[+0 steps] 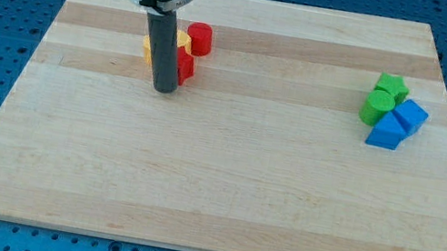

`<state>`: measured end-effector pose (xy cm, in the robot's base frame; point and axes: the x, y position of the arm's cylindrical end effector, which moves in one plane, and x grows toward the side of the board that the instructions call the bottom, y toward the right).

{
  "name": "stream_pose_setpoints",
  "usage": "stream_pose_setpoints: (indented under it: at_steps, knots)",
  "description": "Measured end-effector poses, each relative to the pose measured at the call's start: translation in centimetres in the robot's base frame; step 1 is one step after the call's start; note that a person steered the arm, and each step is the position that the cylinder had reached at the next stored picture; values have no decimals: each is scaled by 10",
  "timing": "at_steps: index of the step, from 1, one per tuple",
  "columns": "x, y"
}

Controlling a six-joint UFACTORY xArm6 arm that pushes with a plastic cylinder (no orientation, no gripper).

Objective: Place the blue cube in between the green blocks

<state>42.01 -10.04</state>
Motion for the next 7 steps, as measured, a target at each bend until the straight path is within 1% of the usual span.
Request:
stream_pose_setpoints:
  at_steps: [1, 3, 4, 5, 6, 7]
  knots:
    - [29, 52]
    - [74, 202]
    - [91, 258]
    - [91, 321]
    - [78, 357]
    - [52, 383]
